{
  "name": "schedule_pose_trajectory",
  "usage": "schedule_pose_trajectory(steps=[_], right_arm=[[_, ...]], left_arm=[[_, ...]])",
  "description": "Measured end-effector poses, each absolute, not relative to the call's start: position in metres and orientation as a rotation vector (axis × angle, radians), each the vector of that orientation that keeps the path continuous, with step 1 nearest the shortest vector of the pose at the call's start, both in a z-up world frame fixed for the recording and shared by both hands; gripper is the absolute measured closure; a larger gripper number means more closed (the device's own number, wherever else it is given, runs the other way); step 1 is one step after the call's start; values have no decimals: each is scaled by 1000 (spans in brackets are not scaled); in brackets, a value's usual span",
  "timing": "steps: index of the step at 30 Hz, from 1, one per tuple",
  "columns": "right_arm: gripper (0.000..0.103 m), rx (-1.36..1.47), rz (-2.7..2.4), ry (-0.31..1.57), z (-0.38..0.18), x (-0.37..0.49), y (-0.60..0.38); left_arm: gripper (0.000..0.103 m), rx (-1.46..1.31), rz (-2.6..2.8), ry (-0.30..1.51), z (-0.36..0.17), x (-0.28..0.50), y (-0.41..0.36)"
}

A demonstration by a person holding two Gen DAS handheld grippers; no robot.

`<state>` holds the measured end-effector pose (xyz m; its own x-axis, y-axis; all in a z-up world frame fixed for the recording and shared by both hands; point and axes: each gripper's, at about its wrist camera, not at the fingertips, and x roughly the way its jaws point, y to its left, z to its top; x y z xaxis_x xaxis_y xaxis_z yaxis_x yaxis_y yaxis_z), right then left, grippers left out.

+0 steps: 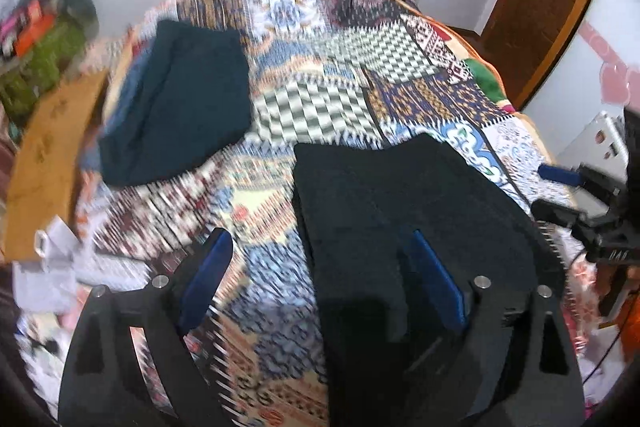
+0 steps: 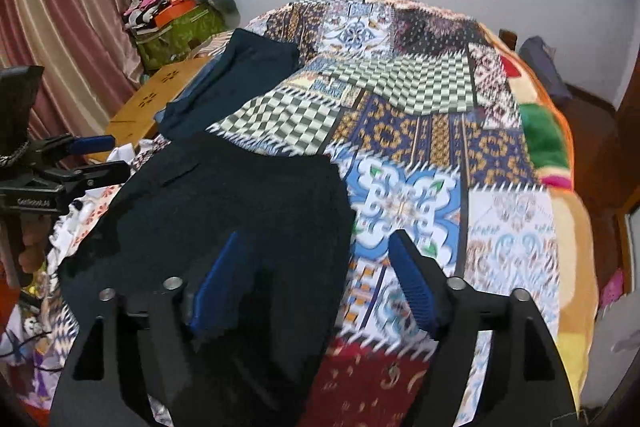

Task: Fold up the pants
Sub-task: 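Grasp the folded trousers with both grippers and lift them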

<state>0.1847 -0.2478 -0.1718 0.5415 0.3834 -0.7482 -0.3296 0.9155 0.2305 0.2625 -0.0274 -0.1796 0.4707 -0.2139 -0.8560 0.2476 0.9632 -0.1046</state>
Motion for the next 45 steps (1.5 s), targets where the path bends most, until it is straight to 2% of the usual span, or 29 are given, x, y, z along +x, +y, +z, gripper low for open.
schedule_pose_trajectory(steps=[10, 15, 17, 21, 25, 26, 28, 34, 45], right_arm=[[27, 243, 522, 1081, -221, 188, -251], [27, 335, 587, 1151, -237, 208, -248], [27, 386, 621, 1190, -245, 218, -249], [42, 414, 647, 1211, -247, 224, -248], [65, 355, 631, 1157, -238, 222, -245], [75, 327, 613, 1130, -233, 219, -243], [79, 292, 587, 1103, -226, 217, -240], [83, 220, 588, 1015, -201, 211, -222], [84, 172, 636, 757, -112, 237, -160]], left_arm=[[12, -152, -372, 1291, -226, 285, -30], [12, -143, -410, 1337, -233, 293, -48], [18, -149, -428, 1347, -234, 296, -54], [33, -103, -428, 1302, -226, 295, -63], [61, -85, -416, 1246, -215, 293, -58], [66, -88, -424, 1234, -211, 292, -56], [71, -84, -446, 1210, -204, 291, -53], [77, -2, -436, 1071, -163, 284, -44], [78, 53, -278, 750, -67, 296, 17]])
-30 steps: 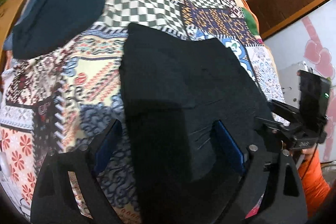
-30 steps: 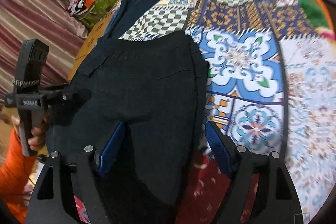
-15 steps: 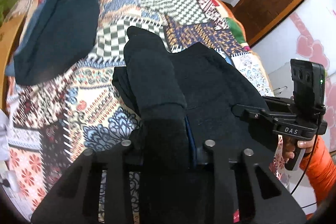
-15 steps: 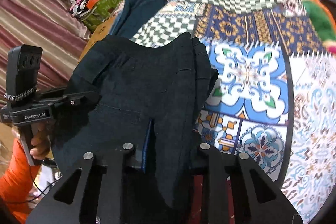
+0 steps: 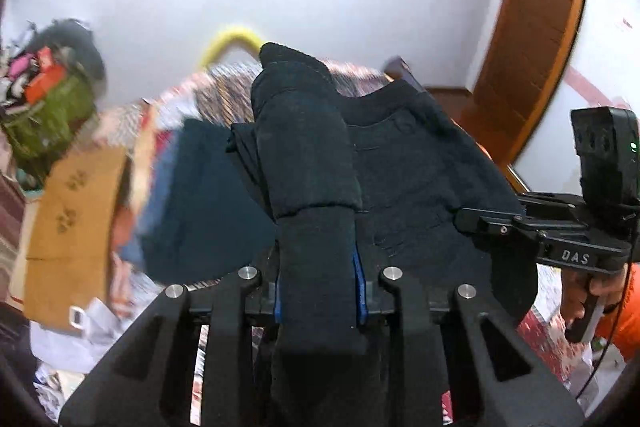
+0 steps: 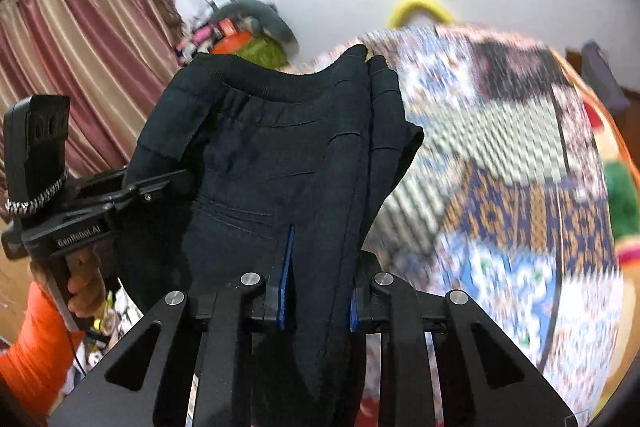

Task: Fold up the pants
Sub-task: 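Grasp the folded trousers with both grippers and lift them, then carry the folded trousers onto the teal garment and release both grippers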

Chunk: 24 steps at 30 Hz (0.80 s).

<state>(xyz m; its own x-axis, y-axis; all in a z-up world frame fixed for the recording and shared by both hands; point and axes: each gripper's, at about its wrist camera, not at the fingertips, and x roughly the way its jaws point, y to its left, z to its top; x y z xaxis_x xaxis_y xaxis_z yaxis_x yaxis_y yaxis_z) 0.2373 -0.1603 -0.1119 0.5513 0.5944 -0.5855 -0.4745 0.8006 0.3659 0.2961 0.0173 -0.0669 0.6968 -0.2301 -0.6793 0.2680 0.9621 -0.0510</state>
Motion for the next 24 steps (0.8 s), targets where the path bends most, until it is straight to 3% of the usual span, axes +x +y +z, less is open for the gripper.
schedule_pose_trajectory(steps=[6, 13, 24], right_arm=[[84, 128, 645, 647, -76, 260, -117], [84, 112, 638, 613, -77, 299, -68], [84, 84, 601, 760, -159, 376, -3]], left_arm=[[78, 31, -202, 663, -40, 329, 62], [78, 29, -124, 656, -54, 386, 104], [78, 12, -40, 811, -179, 482, 153]])
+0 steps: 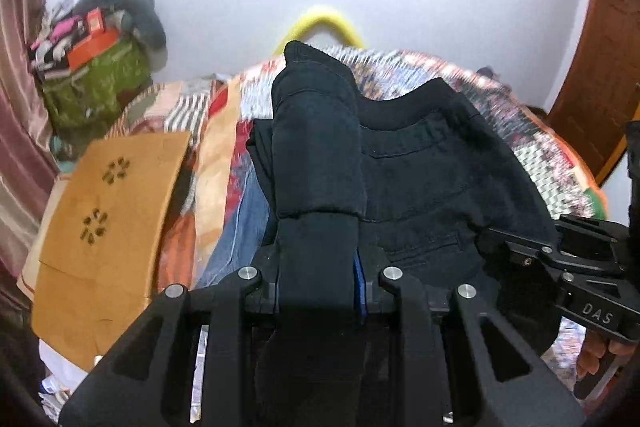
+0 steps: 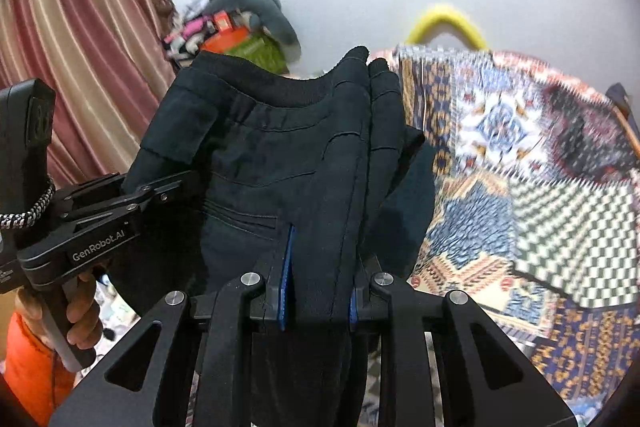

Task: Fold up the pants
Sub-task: 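Carry the folded trousers onto the teal garment and release both grippers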

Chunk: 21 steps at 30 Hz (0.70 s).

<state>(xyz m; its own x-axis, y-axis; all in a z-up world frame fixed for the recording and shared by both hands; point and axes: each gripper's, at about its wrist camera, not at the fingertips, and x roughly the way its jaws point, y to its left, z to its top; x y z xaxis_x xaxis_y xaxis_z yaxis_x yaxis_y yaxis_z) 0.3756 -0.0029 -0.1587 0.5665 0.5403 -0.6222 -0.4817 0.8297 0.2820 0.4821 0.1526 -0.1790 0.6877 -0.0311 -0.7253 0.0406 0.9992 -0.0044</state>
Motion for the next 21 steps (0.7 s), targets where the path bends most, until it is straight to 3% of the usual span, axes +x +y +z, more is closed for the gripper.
schedule_pose_trajectory(steps=[6, 9, 12, 14, 21], right_arm=[[84, 76, 564, 861, -217, 415, 10], [83, 81, 554, 929, -237, 427, 14], [80, 43, 537, 939, -242, 423, 17], [72, 28, 532, 942, -240, 419, 16], [71, 37, 492, 900, -212, 392, -13]], left_arm=[[77, -4, -40, 915, -253, 521, 162], [69, -7, -25, 942, -279, 528, 166], [62, -36, -30, 926, -279, 523, 171], [61, -47, -29, 936, -271, 516, 171], [61, -44, 27, 886, -216, 470, 176]])
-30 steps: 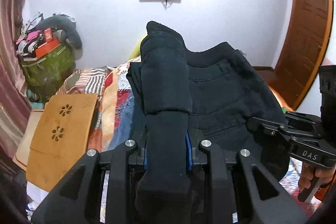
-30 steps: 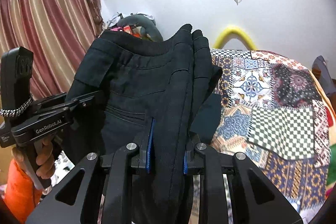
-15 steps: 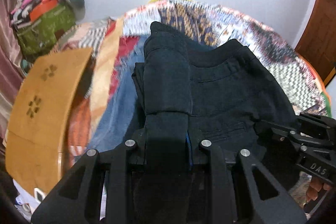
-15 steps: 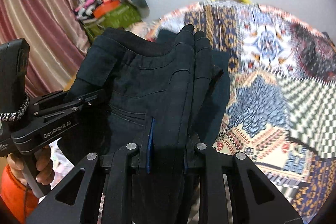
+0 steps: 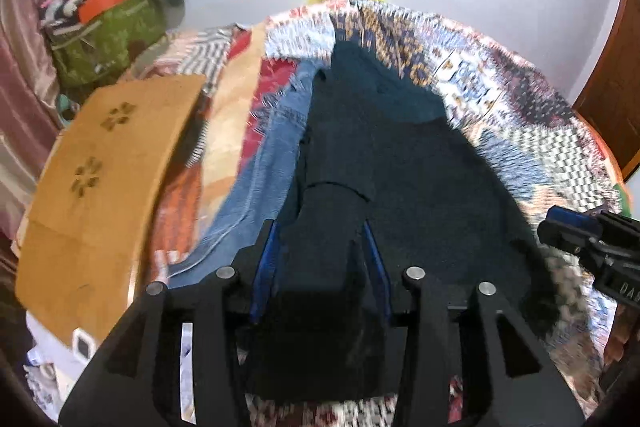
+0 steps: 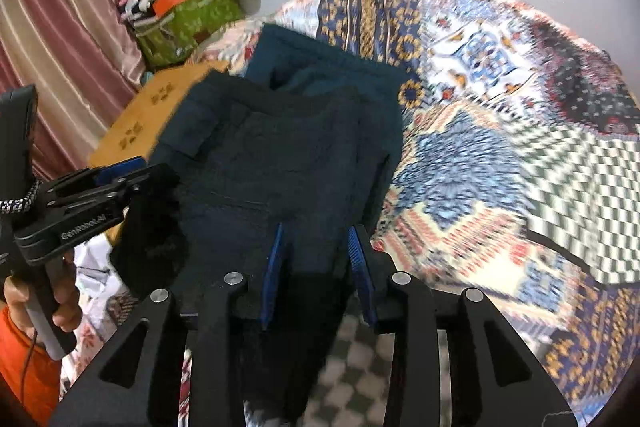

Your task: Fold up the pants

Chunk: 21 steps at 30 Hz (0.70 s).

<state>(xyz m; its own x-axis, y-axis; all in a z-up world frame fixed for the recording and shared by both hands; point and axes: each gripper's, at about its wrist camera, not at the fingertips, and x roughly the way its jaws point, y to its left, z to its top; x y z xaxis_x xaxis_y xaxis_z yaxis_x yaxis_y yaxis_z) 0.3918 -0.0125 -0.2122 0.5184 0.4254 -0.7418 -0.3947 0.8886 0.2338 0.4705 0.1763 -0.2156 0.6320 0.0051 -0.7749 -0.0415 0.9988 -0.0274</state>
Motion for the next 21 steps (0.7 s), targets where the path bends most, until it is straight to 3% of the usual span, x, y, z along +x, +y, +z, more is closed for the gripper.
schedule_pose_trajectory(steps=[13, 21], right_arm=[[71, 44, 590, 486, -54, 221, -65], [71, 6, 610, 237, -6, 99, -74]], left_arm=[[60, -31, 10, 525, -37, 267, 132], [58, -4, 23, 316, 10, 139, 96]])
